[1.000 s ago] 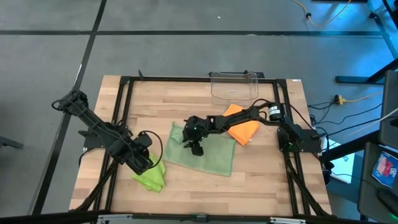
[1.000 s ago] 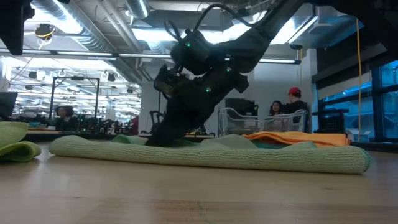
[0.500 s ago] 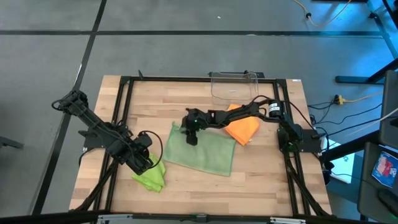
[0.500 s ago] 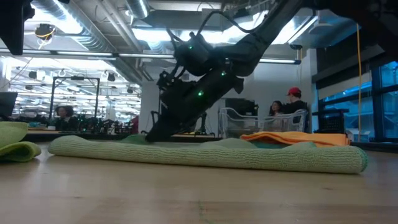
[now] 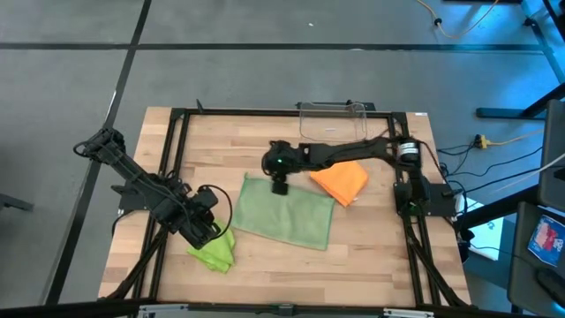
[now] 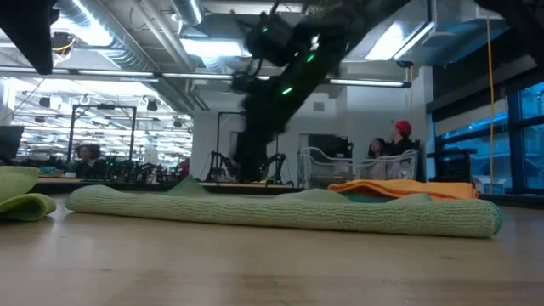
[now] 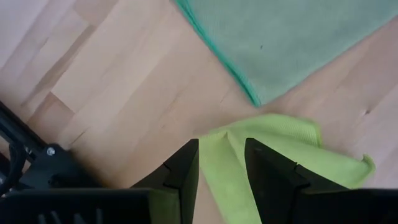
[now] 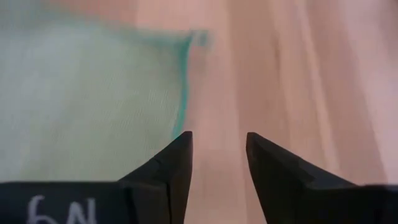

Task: Fold microfiber towels
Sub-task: Fold the light green microfiber cloth

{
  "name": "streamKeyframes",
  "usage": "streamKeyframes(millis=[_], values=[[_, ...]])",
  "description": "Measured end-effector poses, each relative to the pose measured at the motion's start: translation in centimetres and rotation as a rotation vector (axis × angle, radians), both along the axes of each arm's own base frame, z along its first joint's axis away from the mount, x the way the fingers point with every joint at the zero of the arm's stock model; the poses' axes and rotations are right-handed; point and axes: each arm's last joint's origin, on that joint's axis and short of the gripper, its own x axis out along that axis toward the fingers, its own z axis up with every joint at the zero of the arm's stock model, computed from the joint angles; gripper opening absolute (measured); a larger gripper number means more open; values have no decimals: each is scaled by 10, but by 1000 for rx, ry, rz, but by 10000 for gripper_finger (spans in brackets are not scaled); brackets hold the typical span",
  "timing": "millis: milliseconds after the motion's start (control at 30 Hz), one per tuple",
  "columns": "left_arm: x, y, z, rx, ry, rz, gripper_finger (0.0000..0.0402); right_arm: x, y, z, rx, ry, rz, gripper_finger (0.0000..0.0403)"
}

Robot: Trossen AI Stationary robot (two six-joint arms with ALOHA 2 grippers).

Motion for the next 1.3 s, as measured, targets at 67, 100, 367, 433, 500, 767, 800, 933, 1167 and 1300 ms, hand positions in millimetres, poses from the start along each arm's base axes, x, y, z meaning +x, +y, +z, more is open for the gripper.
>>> streamKeyframes(millis=[67, 100, 367, 433, 500, 767, 800, 933, 1167, 1300], values=[[1, 0, 0, 15, -18, 1, 121, -17, 5, 12, 16, 113, 16, 154], [1, 0, 0, 19, -27, 2, 121, -27, 9, 15, 29, 197, 30, 154], [5, -1, 1, 39, -91, 1, 121, -87, 37, 52, 60, 562, 104, 154], [8, -3, 2, 30, -130, 6, 121, -99, 42, 60, 56, 567, 119, 154], [15, -3, 1, 37, -183, -2, 121, -114, 47, 65, 54, 567, 132, 154], [67, -8, -33, 63, -284, -149, 121, -194, 62, 80, 153, 449, -106, 154], [73, -8, -39, 63, -276, -150, 121, -203, 65, 80, 158, 420, -134, 154], [92, -9, -73, 61, -190, -130, 121, -235, 72, 79, 138, 329, -203, 154], [114, -8, -131, 21, -33, -90, 121, -266, 75, 76, 164, 240, -249, 154], [115, -4, -141, 7, 41, -80, 121, -271, 75, 77, 177, 212, -251, 154]])
